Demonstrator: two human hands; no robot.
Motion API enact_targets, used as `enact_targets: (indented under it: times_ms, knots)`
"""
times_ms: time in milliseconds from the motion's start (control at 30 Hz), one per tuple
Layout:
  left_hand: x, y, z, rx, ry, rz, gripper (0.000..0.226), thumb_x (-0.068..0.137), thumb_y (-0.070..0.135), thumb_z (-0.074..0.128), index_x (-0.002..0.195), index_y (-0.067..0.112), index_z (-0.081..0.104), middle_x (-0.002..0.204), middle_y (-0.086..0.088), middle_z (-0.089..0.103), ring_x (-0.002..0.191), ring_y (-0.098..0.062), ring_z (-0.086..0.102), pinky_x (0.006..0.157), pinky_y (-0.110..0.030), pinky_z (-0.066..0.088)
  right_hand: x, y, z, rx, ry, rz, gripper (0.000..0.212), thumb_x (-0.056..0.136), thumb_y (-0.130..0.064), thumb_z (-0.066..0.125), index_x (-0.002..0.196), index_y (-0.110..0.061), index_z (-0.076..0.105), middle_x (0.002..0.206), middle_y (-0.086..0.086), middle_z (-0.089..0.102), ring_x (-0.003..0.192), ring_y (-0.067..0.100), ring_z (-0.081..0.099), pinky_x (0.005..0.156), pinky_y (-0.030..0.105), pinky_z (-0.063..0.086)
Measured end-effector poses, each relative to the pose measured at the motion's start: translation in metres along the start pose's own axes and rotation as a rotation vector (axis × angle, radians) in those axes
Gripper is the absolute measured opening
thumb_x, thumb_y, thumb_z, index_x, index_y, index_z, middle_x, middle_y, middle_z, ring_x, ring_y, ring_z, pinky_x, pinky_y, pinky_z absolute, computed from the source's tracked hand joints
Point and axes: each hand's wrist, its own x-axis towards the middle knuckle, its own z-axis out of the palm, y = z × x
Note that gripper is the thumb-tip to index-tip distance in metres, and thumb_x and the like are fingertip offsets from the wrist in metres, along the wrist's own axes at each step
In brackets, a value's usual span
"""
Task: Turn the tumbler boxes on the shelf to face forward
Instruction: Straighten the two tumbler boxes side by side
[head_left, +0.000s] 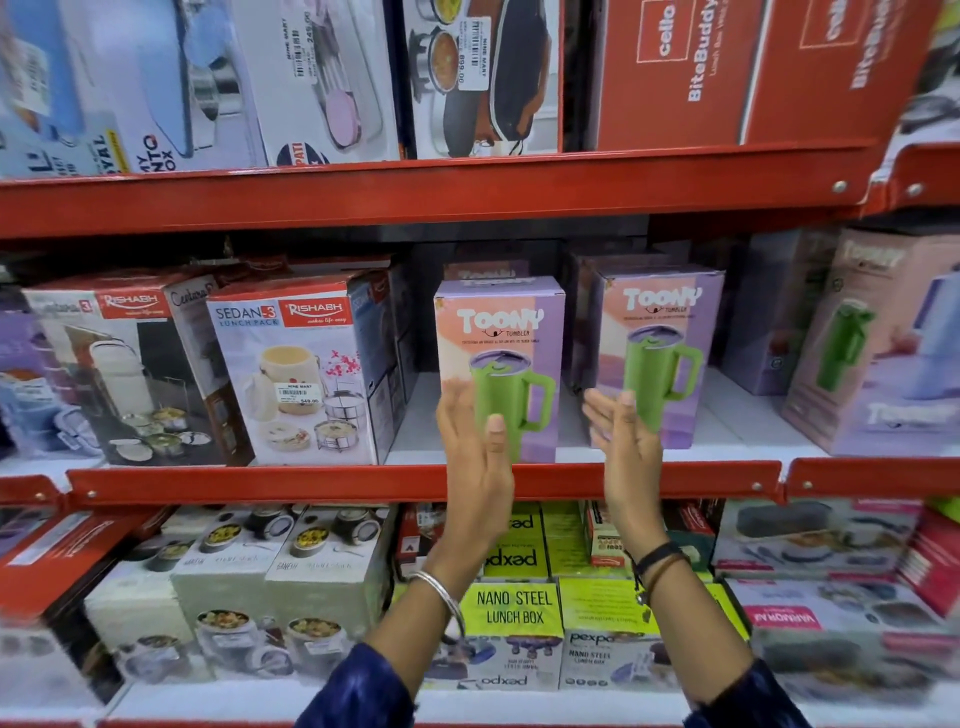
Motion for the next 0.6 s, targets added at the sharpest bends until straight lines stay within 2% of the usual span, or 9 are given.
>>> enact_targets:
  times_ms: [133, 267, 367, 467, 533, 600]
  knots:
    - [-0.005, 0.021, 0.037, -0.044, -0.11, 0.124, 0.066, 0.093, 0.061, 0.018, 0.147, 0.025, 0.024, 0.158, 0.005, 0.018, 0.144, 0.002, 0.011, 0.115, -0.011, 0.011, 0.016, -0.01, -0.03, 0.034, 0.149, -0.06, 0.052, 0.098, -0.043, 0.029, 0.124, -0.009, 0.058, 0.126, 0.003, 0.06, 0.119, 0.015, 0.057, 0.106, 0.034, 0.042]
    - [0.004, 0.028, 0.072, -0.131, -0.22, 0.064, 0.049, 0.101, 0.038, 0.023, 0.146, 0.02, 0.029, 0.153, 0.009, 0.027, 0.138, 0.011, 0.018, 0.112, -0.009, 0.014, 0.044, -0.011, -0.062, 0.054, 0.238, -0.055, 0.049, 0.1, -0.039, 0.028, 0.13, -0.008, 0.053, 0.135, 0.006, 0.056, 0.125, 0.015, 0.051, 0.109, 0.032, 0.038]
    - [0.017, 0.024, 0.095, -0.146, -0.236, -0.079, 0.047, 0.102, 0.038, 0.02, 0.148, 0.025, 0.023, 0.152, 0.013, 0.022, 0.14, 0.003, 0.018, 0.118, -0.025, 0.013, 0.062, -0.007, -0.079, 0.015, 0.209, -0.035, 0.05, 0.1, -0.04, 0.027, 0.136, -0.012, 0.047, 0.142, 0.004, 0.049, 0.131, 0.014, 0.044, 0.109, 0.026, 0.033]
    - [0.031, 0.017, 0.11, -0.114, -0.238, -0.191, 0.05, 0.101, 0.042, 0.014, 0.15, 0.03, 0.012, 0.16, 0.01, 0.009, 0.147, -0.008, 0.004, 0.121, -0.036, 0.003, 0.08, -0.002, -0.091, -0.095, 0.145, -0.006, 0.053, 0.099, -0.044, 0.023, 0.141, -0.015, 0.04, 0.147, 0.002, 0.042, 0.135, 0.013, 0.037, 0.109, 0.024, 0.027]
    - [0.038, 0.014, 0.118, -0.077, -0.25, -0.22, 0.051, 0.101, 0.042, 0.01, 0.15, 0.031, 0.007, 0.161, 0.008, 0.001, 0.148, -0.012, -0.004, 0.12, -0.037, -0.004, 0.09, 0.002, -0.097, -0.131, 0.096, 0.021, 0.057, 0.098, -0.047, 0.02, 0.143, -0.015, 0.035, 0.151, 0.002, 0.036, 0.139, 0.015, 0.032, 0.114, 0.03, 0.023]
    - [0.042, 0.015, 0.123, -0.06, -0.256, -0.233, 0.05, 0.101, 0.042, 0.008, 0.15, 0.032, 0.005, 0.161, 0.008, -0.001, 0.147, -0.013, -0.007, 0.115, -0.029, 0.0, 0.097, 0.006, -0.1, -0.141, 0.048, 0.05, 0.064, 0.095, -0.054, 0.02, 0.143, -0.015, 0.036, 0.151, 0.004, 0.038, 0.139, 0.017, 0.034, 0.117, 0.037, 0.023]
